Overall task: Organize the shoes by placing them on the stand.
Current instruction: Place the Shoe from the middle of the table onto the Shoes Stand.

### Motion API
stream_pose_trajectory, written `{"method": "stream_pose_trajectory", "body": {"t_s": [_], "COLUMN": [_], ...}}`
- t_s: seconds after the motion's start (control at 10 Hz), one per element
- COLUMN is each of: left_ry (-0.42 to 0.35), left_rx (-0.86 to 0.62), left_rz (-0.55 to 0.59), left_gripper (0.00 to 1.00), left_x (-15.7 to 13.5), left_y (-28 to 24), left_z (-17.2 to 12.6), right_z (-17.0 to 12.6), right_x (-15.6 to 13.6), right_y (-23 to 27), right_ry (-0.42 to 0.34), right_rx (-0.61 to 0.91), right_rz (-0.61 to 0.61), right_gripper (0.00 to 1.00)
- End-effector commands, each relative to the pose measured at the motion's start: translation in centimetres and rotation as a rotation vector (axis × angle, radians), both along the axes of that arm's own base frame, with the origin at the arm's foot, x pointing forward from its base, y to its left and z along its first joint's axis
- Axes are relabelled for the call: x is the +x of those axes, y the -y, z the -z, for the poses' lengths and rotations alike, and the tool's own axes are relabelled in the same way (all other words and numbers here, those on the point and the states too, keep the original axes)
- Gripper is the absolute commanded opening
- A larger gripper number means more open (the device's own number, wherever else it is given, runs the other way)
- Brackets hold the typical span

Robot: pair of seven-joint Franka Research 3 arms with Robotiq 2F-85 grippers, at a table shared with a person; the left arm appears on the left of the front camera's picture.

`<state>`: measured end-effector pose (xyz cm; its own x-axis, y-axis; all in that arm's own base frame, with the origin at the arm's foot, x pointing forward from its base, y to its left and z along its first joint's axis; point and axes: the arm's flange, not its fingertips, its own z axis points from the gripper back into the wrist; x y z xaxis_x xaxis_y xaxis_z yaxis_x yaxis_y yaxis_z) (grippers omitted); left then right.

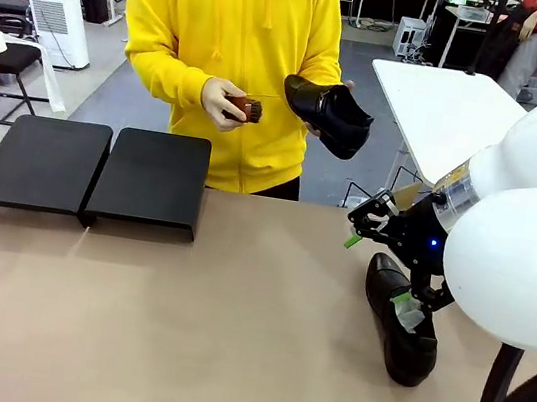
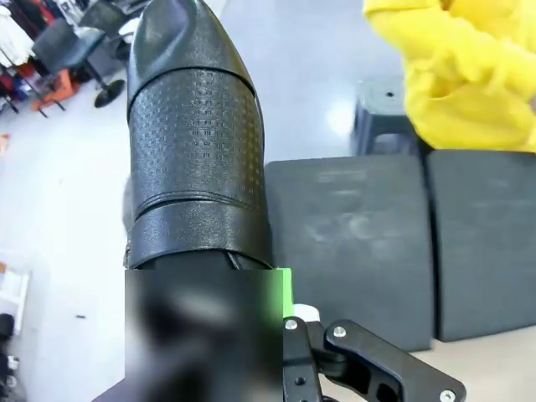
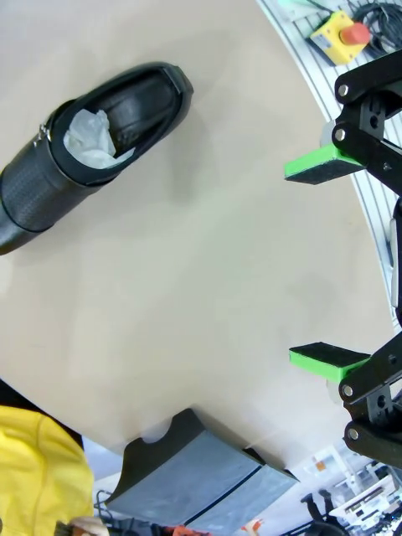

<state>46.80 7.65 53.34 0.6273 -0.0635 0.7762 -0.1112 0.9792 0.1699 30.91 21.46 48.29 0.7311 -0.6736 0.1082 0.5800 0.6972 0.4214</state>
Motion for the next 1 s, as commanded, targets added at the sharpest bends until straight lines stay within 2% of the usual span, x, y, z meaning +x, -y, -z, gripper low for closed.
{"method": "stream_pose_trajectory", "body": {"t_s": [0.0,0.3,0.9], "left_ry": [-0.046,-0.086,-0.155], "left_rx": [0.060,0.092,0.179], "left_rz": [-0.005,0.104,0.152], "left_gripper": [0.00,0.00,0.00], "left_x": [2.7,3.2,4.3], "left_y": [1.3,2.3,3.2], "left_z": [1.5,3.5,8.7], "right_z": [0.1,0.1,0.1], "right_x": [0.2,0.2,0.2], "right_y": [0.0,0.0,0.0], "right_ry": [0.015,0.015,0.015], "right_rx": [-0.006,-0.006,-0.006], "right_rz": [-0.020,-0.020,-0.020], "right_gripper": [1.00,1.00,1.00]}}
